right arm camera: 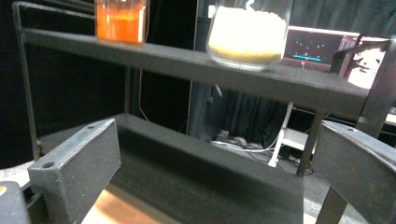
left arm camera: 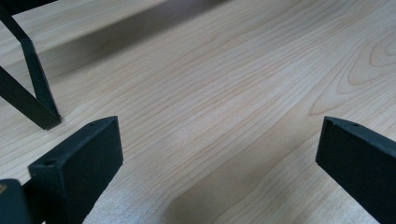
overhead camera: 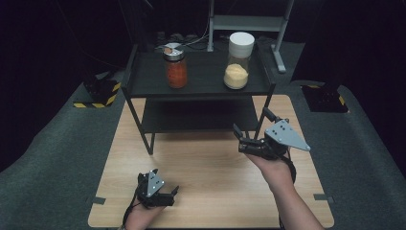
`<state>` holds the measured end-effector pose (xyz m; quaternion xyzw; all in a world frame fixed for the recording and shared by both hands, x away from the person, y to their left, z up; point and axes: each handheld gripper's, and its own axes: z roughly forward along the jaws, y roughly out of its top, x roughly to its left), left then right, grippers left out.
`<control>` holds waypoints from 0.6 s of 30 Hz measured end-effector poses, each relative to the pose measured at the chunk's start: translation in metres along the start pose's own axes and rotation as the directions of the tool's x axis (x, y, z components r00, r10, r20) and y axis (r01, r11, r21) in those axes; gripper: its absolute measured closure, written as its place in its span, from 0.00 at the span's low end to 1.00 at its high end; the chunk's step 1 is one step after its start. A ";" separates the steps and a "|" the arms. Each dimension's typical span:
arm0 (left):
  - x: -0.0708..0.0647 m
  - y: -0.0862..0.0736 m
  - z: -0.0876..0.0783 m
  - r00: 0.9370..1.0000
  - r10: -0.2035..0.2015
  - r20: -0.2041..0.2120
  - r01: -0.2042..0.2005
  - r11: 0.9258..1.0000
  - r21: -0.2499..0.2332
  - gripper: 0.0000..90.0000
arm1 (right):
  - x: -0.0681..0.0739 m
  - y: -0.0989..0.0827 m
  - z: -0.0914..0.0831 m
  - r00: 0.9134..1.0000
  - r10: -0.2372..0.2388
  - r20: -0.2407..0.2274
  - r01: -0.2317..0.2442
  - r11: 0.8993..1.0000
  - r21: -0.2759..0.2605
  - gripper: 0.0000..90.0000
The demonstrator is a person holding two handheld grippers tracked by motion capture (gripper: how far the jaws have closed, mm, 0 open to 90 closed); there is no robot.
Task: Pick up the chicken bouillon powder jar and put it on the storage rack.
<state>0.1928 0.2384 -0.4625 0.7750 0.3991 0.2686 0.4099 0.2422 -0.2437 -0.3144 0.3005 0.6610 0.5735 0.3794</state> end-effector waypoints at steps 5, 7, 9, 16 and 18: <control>0.000 0.000 0.000 1.000 0.001 0.000 -0.001 1.000 0.000 0.01 | 0.003 -0.012 -0.005 1.000 -0.009 -0.002 0.009 1.000 0.022 0.00; 0.000 0.000 0.000 1.000 0.002 -0.001 -0.002 1.000 0.000 0.01 | 0.004 -0.016 -0.006 1.000 -0.005 -0.004 0.005 1.000 0.029 0.00; 0.000 0.000 0.000 1.000 0.003 -0.001 -0.003 1.000 0.000 0.01 | 0.005 -0.021 -0.008 1.000 -0.007 -0.006 0.007 0.999 0.032 0.00; -0.001 0.000 0.000 1.000 0.006 -0.002 -0.006 1.000 0.000 0.01 | 0.006 -0.037 -0.013 1.000 -0.004 -0.002 0.004 0.998 0.058 0.00; -0.001 0.000 0.000 1.000 0.005 -0.002 -0.005 1.000 0.000 0.01 | 0.006 -0.043 -0.015 1.000 -0.003 0.000 0.003 0.998 0.066 0.00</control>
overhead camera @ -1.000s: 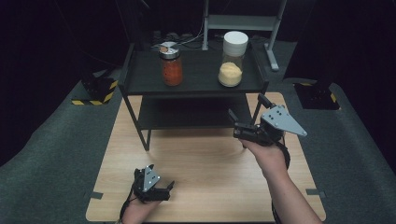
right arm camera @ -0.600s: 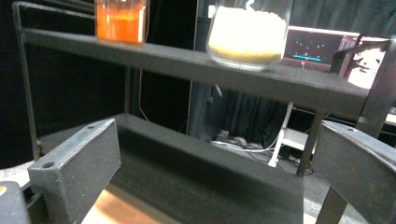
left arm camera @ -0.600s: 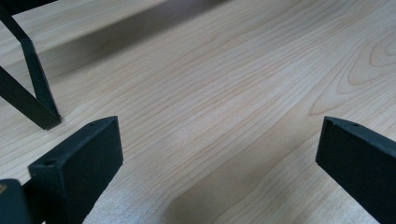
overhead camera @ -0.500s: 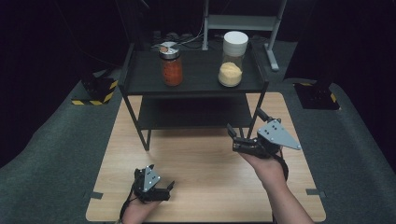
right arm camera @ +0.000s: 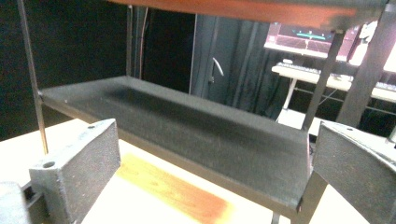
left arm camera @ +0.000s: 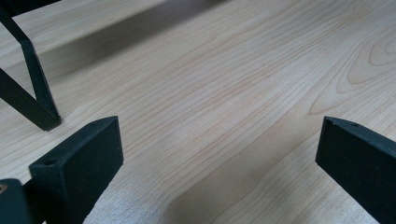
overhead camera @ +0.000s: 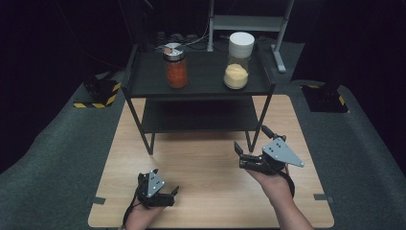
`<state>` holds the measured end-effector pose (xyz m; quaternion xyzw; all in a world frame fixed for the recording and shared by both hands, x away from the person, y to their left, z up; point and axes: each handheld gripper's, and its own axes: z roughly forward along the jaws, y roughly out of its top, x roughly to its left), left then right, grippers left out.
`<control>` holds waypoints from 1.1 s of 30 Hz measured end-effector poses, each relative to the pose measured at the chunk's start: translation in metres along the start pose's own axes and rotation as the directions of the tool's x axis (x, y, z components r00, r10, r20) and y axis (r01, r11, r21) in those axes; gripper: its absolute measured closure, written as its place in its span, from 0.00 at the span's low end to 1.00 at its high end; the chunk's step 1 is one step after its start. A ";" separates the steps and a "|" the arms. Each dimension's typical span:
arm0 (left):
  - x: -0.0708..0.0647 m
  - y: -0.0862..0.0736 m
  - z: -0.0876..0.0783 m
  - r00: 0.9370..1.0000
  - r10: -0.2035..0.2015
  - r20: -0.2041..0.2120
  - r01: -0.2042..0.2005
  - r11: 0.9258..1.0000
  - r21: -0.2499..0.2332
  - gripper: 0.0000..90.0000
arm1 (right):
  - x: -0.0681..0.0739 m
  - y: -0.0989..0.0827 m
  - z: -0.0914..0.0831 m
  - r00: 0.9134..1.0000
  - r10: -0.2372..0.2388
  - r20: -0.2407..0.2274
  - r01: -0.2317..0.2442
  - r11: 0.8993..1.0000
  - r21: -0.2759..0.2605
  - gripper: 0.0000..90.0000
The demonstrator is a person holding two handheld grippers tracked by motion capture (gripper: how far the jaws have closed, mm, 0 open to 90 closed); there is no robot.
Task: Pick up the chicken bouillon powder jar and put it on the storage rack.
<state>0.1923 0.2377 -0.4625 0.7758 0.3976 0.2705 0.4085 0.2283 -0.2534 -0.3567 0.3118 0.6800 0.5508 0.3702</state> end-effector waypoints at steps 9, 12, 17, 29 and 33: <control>0.000 0.000 0.000 1.000 0.001 -0.003 -0.001 1.000 -0.001 0.01 | 0.002 -0.027 -0.002 1.000 0.015 0.006 -0.015 0.999 0.052 0.00; -0.001 0.000 0.000 1.000 0.001 -0.003 -0.001 1.000 -0.002 0.01 | 0.003 -0.036 -0.002 1.000 0.014 0.009 -0.014 0.998 0.065 0.00; -0.001 0.000 0.000 1.000 0.002 -0.003 -0.002 1.000 -0.002 0.01 | 0.003 -0.052 -0.003 1.000 0.024 0.014 -0.025 0.994 0.104 0.00; -0.002 0.000 0.000 1.000 0.002 -0.008 -0.002 1.000 -0.002 0.01 | 0.003 -0.089 -0.006 0.999 0.035 0.036 -0.041 0.981 0.189 0.00; -0.002 0.000 0.000 1.000 0.006 -0.010 -0.006 1.000 -0.001 0.01 | 0.003 -0.096 -0.008 0.999 0.029 0.041 -0.037 0.978 0.205 0.00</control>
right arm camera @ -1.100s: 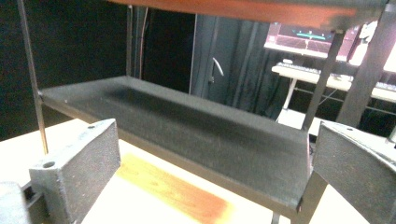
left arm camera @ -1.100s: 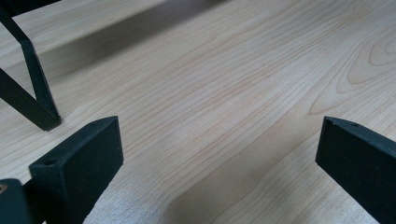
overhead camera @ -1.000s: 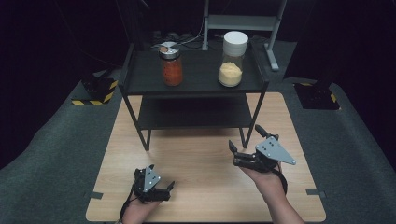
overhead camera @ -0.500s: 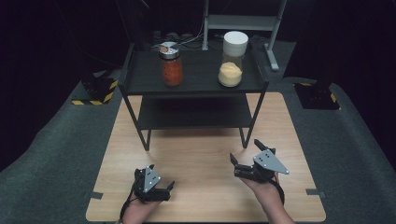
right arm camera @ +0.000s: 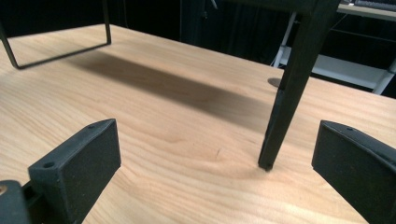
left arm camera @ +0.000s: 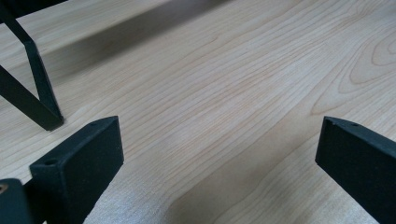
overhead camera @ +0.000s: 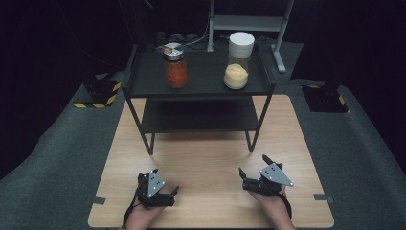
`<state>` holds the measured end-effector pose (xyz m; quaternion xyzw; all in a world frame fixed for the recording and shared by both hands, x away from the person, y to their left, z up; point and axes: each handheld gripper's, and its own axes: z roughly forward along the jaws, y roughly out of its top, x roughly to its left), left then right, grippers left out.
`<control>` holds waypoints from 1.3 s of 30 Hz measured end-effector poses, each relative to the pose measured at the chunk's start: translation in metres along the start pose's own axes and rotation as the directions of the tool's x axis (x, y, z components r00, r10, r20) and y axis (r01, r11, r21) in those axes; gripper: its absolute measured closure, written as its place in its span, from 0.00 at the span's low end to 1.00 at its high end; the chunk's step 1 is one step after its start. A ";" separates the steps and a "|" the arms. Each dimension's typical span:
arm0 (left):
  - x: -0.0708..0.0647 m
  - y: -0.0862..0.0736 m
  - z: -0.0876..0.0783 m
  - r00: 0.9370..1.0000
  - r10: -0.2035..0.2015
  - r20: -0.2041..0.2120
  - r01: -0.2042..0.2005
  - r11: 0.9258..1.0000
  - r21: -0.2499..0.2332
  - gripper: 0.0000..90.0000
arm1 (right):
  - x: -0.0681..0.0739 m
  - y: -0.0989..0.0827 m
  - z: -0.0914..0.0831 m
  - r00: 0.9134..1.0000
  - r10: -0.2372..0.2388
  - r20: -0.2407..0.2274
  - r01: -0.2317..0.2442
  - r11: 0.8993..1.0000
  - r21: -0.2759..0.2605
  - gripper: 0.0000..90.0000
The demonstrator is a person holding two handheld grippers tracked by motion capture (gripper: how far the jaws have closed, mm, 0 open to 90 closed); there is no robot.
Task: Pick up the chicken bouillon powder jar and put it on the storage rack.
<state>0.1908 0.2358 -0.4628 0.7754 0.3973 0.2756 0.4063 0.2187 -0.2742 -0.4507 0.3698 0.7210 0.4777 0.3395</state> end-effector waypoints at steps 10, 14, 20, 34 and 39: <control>0.000 0.000 0.000 1.000 0.004 0.000 -0.004 1.000 0.001 0.01 | 0.003 -0.012 0.000 1.000 -0.018 0.012 0.018 0.999 0.039 0.00; -0.001 0.000 0.000 1.000 0.006 0.000 -0.006 1.000 0.000 0.01 | 0.005 -0.014 0.001 0.999 -0.035 0.009 0.034 0.997 0.072 0.00; 0.000 0.001 0.001 1.000 0.004 0.000 -0.004 1.000 0.005 0.01 | 0.010 -0.013 -0.002 0.997 -0.074 0.017 0.072 0.994 0.086 0.00; -0.002 0.003 0.001 1.000 0.017 -0.005 -0.017 1.000 0.014 0.01 | 0.015 -0.012 -0.005 0.995 -0.099 0.018 0.097 0.990 0.099 0.00; -0.002 0.004 0.002 1.000 0.013 -0.007 -0.013 1.000 0.019 0.01 | 0.014 -0.012 -0.005 0.995 -0.093 0.019 0.091 0.991 0.101 0.00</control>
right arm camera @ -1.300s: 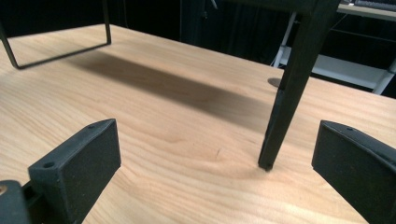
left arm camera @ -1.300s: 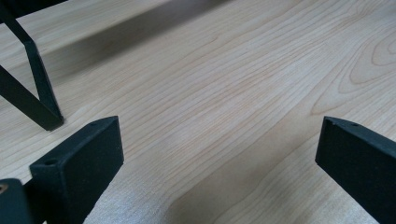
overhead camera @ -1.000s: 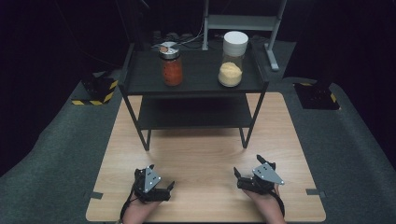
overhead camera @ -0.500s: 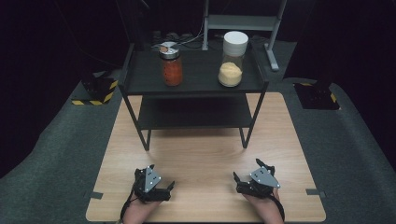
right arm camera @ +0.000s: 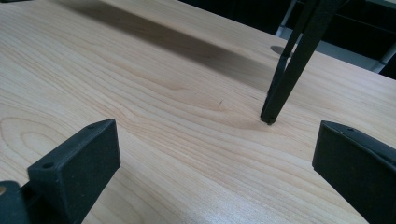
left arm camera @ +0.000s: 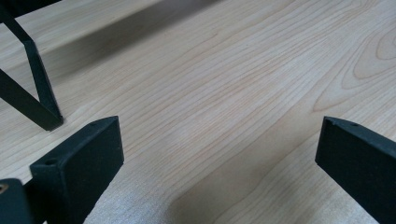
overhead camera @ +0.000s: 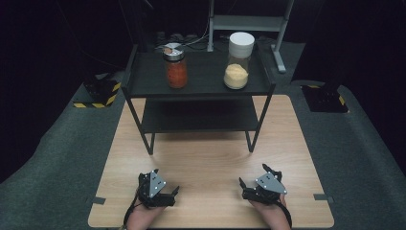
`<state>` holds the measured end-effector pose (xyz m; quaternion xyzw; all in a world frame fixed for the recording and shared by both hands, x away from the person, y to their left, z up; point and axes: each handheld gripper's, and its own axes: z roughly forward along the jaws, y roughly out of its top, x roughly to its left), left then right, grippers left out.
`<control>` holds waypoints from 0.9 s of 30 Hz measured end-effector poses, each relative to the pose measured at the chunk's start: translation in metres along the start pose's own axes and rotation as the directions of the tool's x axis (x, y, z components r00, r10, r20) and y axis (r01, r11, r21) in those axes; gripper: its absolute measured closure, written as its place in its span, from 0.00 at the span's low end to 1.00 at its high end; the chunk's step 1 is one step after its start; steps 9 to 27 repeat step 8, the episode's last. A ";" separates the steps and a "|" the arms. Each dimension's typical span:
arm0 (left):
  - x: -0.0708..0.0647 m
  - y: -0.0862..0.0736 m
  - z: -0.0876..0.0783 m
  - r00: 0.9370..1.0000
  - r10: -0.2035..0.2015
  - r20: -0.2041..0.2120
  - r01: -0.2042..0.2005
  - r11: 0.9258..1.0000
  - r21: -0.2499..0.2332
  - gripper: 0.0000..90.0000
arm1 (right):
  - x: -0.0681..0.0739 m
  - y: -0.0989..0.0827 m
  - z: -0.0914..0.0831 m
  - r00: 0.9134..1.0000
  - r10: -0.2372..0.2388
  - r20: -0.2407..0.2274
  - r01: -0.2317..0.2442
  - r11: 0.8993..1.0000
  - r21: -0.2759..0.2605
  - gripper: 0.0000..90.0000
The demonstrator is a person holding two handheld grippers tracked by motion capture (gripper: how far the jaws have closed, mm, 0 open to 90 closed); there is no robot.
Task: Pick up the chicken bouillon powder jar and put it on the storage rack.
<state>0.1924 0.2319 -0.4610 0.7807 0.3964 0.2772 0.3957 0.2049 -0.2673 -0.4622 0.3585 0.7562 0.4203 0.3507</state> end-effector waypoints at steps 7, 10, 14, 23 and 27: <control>0.002 -0.002 -0.001 1.000 -0.013 0.007 0.014 1.000 -0.008 0.01 | 0.000 0.001 0.000 1.000 0.001 -0.002 -0.001 1.000 0.005 0.00; 0.003 -0.001 0.000 1.000 -0.017 0.009 0.017 1.000 -0.007 0.01 | 0.000 0.001 0.000 1.000 0.000 -0.001 0.000 1.000 0.003 0.00; 0.003 -0.001 0.000 1.000 -0.017 0.009 0.017 1.000 -0.007 0.01 | 0.000 0.001 0.000 1.000 0.000 -0.001 0.000 1.000 0.003 0.00; 0.003 -0.001 0.000 1.000 -0.017 0.009 0.017 1.000 -0.007 0.01 | 0.000 0.001 0.000 1.000 0.000 -0.001 0.000 1.000 0.003 0.00; 0.003 -0.001 0.000 1.000 -0.017 0.009 0.017 1.000 -0.007 0.01 | 0.000 0.001 0.000 1.000 0.000 -0.001 0.000 1.000 0.003 0.00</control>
